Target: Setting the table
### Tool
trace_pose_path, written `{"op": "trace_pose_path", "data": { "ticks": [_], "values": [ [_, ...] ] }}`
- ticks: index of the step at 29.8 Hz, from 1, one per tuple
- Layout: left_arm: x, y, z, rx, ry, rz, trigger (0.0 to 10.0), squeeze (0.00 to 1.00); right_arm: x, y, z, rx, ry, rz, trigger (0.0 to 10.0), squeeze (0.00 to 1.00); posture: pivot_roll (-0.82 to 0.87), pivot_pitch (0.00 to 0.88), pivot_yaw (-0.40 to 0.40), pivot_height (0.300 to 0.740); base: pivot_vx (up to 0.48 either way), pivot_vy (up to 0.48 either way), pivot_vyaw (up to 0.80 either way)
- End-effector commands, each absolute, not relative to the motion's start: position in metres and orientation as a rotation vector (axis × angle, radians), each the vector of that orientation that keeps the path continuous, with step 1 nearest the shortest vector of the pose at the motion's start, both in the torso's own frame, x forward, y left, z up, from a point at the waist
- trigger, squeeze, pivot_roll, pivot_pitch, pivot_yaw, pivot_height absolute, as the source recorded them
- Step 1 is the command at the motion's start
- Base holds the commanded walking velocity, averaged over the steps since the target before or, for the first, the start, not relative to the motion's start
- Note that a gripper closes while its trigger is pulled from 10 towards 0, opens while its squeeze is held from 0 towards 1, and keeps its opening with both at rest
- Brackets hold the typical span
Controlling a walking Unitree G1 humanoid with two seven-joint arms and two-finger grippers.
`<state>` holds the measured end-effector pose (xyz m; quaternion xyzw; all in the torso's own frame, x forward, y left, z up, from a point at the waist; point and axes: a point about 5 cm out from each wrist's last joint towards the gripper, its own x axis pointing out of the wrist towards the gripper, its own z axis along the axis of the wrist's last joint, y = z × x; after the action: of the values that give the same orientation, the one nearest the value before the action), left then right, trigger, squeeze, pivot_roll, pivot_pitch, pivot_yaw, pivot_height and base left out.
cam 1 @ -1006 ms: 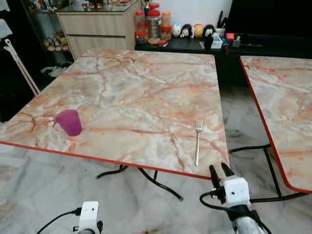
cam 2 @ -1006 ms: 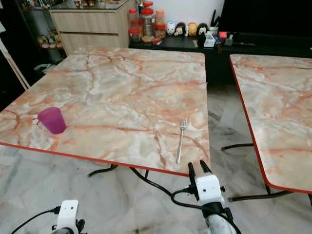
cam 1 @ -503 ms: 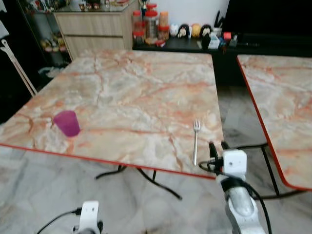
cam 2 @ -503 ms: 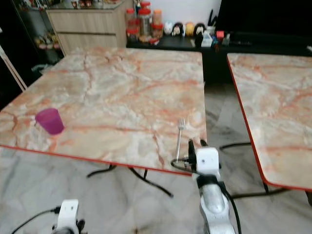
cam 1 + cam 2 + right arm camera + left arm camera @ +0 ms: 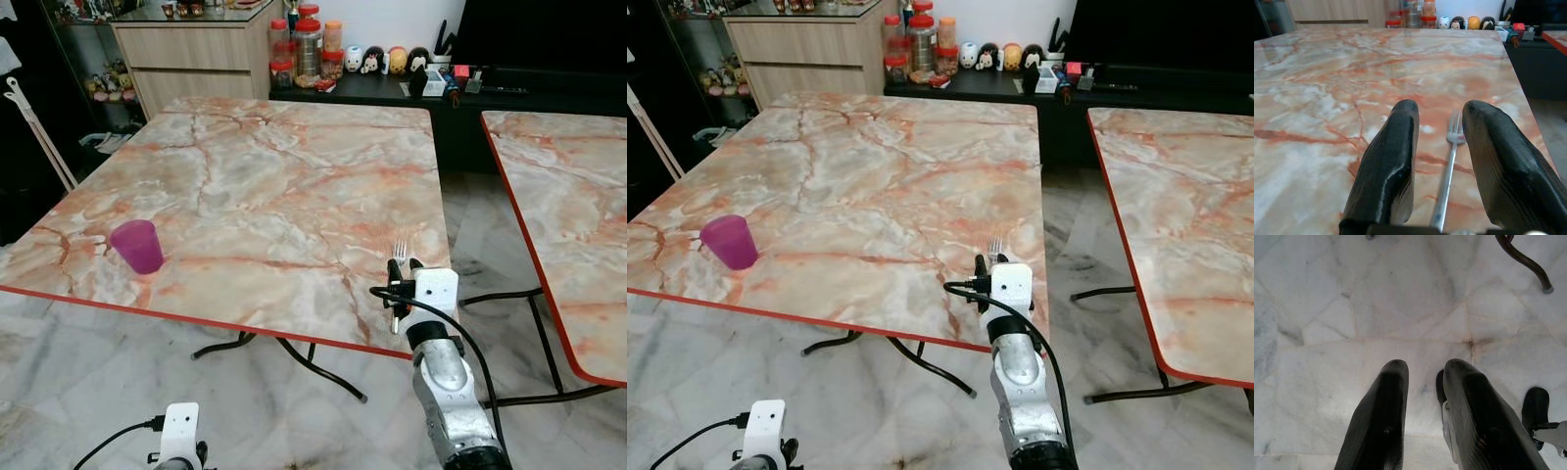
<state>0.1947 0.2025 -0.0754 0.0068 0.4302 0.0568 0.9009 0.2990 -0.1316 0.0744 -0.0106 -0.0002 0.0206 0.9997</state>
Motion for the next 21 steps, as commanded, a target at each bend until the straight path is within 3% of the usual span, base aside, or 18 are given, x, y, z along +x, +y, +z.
{"op": "trace_pose_path", "data": {
  "ticks": [1, 21],
  "values": [
    [0.1941, 0.2024, -0.0759, 0.013, 0.897, 0.129, 10.0, 0.0, 0.3025, -0.1316, 0.0763, -0.021, -0.001, 0.032, 10.0, 0.0, -0.04, 0.0, 0.023, 0.74, 0.27, 0.0, 0.0],
    [0.1934, 0.2033, -0.0761, 0.012, 0.897, 0.133, 10.0, 0.0, 0.3055, -0.1329, 0.0766, -0.035, -0.007, 0.029, 10.0, 0.0, -0.04, 0.0, 0.021, 0.74, 0.297, 0.0, 0.0]
  ]
}}
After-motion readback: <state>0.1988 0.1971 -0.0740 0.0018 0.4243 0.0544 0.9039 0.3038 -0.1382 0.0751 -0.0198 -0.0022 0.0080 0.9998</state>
